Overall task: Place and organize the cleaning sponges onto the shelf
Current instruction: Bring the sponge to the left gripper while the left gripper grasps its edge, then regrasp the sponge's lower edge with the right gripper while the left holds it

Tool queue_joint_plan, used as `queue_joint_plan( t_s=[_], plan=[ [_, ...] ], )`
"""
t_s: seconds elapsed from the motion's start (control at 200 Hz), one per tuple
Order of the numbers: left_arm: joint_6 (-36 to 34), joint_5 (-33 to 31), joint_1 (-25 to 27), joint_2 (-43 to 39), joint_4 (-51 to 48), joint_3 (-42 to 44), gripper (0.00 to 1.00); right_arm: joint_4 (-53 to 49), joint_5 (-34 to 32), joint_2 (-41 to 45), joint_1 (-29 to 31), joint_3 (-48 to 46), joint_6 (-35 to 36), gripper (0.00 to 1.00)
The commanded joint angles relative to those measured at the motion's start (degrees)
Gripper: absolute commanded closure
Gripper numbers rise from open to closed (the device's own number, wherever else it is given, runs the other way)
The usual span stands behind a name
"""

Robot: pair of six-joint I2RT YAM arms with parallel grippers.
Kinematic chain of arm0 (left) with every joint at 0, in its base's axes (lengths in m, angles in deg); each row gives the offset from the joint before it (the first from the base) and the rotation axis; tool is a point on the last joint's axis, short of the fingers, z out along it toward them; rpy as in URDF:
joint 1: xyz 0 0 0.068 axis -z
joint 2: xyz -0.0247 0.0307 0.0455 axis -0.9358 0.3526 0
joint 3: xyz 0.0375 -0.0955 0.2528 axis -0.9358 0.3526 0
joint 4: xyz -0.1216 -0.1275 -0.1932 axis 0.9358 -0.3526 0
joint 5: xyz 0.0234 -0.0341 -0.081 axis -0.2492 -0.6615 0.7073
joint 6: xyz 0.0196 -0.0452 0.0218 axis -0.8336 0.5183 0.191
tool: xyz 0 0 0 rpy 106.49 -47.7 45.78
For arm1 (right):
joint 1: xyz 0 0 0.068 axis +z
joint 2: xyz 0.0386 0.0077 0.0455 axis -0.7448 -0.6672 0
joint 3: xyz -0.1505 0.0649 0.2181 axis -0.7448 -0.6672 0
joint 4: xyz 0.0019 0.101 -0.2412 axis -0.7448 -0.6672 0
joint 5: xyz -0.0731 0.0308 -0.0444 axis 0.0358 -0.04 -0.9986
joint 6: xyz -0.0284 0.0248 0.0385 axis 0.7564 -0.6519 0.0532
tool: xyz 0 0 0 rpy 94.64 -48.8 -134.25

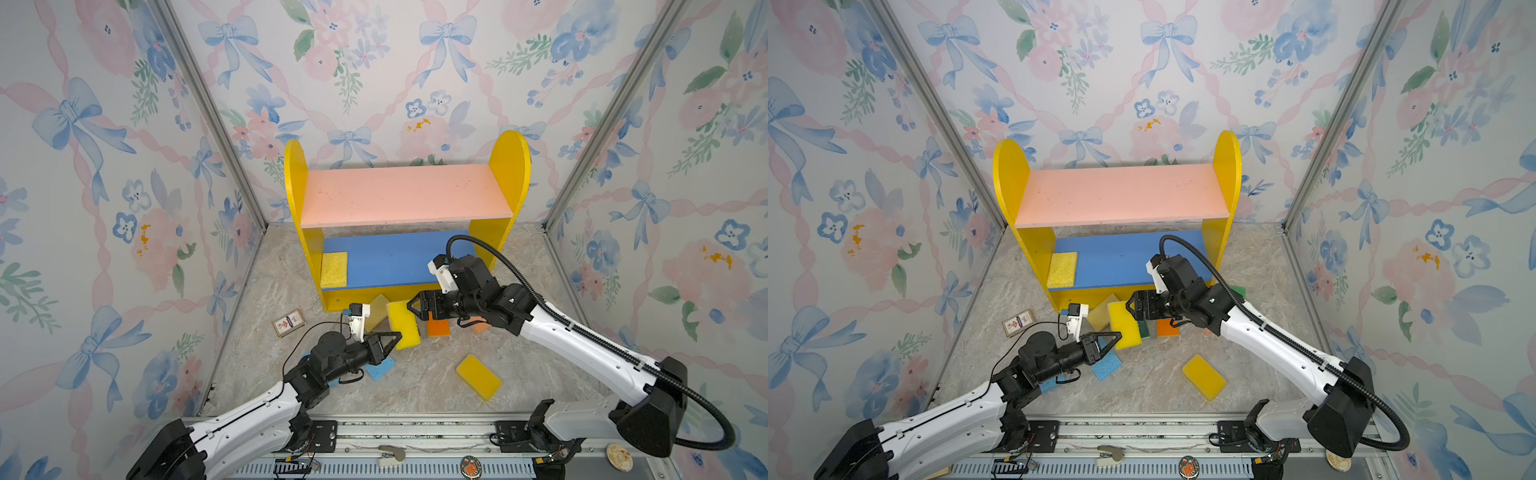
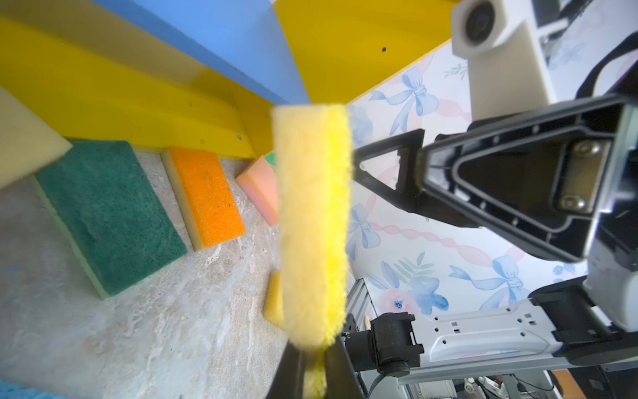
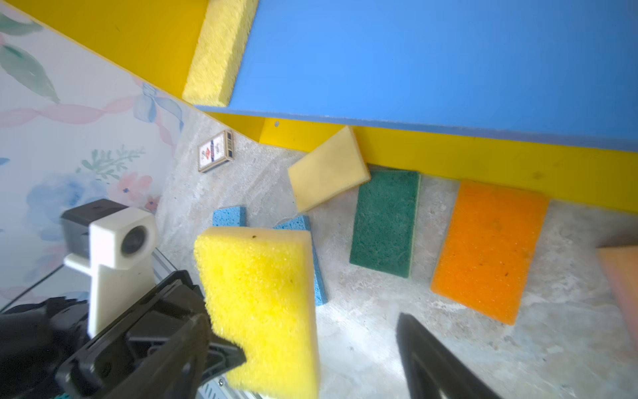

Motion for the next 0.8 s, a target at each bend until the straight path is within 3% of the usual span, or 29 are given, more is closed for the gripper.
queue_joint_plan(
  t_s=[0.0,0.13,0.295,0.795],
  plan=[
    [3.51,8.07,-5.27,-3.71,0.82,1.86,0.88,3.85,9.83,3.95,-2.81,-3.77,-1.51,0.11],
    [5.88,13.86,-9.82,-5.36,0.82,-0.43,0.88,12.34,17.08,7.20,-3.11,-10.26,-7.12,0.11],
    [7.26,16.42,-11.09,-5.72,0.85,-4.77,0.88,26.62,23.42,8.35,-2.14,-15.88,-13.93,0.19],
    [7.98,18.45,-12.65,-5.74,0.87,-8.09,0.88,30.71,24.80,5.50,1.85,-14.20,-14.75,0.42]
  ],
)
